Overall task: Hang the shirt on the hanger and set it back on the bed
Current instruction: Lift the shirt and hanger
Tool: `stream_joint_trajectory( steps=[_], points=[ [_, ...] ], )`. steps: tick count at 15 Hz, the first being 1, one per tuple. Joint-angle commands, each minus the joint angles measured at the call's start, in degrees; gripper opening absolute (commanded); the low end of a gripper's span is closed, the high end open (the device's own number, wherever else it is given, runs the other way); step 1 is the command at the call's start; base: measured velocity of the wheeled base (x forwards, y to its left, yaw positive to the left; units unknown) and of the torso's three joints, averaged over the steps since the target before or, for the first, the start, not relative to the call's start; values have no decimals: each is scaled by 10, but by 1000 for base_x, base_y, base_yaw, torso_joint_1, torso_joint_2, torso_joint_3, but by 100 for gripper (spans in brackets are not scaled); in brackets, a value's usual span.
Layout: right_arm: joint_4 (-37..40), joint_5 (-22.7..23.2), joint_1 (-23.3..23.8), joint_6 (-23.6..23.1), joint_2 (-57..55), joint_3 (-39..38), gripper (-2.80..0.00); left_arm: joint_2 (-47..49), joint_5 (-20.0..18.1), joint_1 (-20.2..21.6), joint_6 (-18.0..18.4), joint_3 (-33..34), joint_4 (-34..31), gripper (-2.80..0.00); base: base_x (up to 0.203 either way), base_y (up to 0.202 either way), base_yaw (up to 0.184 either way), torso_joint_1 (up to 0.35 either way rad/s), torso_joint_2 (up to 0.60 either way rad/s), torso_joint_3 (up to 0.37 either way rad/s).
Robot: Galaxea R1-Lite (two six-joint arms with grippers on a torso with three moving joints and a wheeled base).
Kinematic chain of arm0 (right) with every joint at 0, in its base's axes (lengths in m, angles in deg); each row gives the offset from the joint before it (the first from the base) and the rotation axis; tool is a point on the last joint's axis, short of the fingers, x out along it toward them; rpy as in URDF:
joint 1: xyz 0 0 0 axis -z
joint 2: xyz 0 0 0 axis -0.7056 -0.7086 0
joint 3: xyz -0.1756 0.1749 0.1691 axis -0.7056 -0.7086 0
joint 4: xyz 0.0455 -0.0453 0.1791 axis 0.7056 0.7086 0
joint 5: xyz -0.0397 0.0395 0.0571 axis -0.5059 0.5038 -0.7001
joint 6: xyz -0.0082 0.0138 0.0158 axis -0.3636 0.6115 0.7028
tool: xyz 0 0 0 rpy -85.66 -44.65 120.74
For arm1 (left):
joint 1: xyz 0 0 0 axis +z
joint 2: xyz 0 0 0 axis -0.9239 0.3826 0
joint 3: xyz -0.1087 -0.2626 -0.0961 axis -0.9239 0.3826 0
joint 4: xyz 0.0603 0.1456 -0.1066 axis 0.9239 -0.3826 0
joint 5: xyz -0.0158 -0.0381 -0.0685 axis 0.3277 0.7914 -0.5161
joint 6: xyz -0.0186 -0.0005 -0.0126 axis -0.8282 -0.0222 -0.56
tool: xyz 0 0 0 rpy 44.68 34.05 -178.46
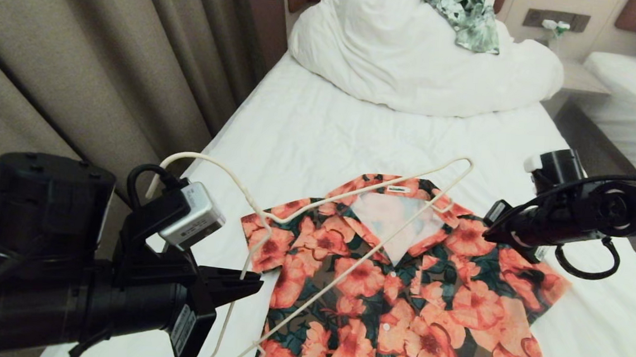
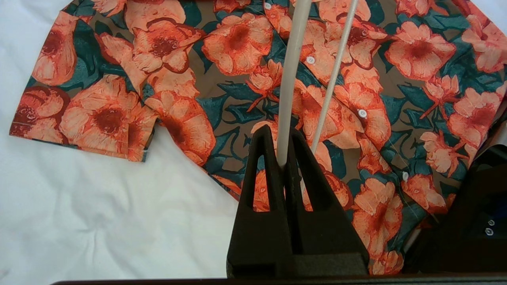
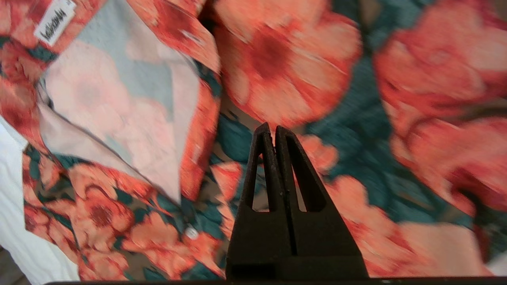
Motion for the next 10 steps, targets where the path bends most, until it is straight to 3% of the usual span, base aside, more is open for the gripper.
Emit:
stream_joint_trajectory(
  steps=[1,2,10],
  points=[
    [42,0,-7,8,-53,75,-280,0,-1,0,1,0,1,-280,0,0,0,0,0,0],
    [59,-1,-8,11,-68,102,0,0,-1,0,1,0,1,-280,0,0,0,0,0,0],
    [150,-34,-47,12,-195,303,0,2,0,1,1,0,1,-280,0,0,0,0,0,0]
  ],
)
